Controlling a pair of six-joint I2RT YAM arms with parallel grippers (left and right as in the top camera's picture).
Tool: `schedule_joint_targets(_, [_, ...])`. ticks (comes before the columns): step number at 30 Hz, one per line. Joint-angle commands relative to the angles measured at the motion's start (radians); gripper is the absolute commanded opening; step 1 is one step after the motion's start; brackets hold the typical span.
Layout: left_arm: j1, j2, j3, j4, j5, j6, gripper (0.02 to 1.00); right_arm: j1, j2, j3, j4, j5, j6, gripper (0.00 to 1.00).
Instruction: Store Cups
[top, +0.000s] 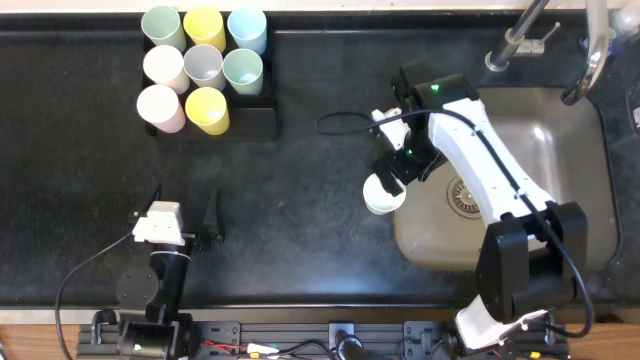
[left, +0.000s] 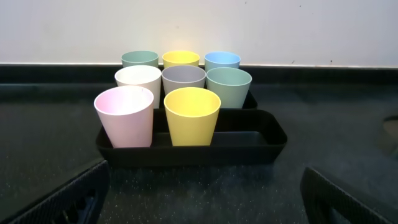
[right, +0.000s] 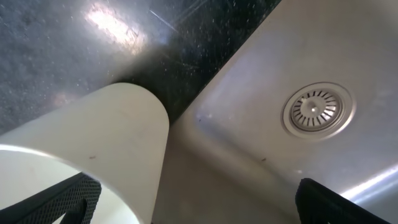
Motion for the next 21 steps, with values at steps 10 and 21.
schedule_joint_targets(10, [0.010, -0.010, 0.000, -0.004, 0.009, 0.022, 1.000, 0.070, 0.000, 0.029, -0.051, -0.069, 0.010, 0.040])
schedule_joint_targets(21, [0.010, -0.010, 0.000, -0.004, 0.009, 0.022, 1.000, 0.183, 0.011, 0.551, -0.264, -0.026, 0.153, 0.045])
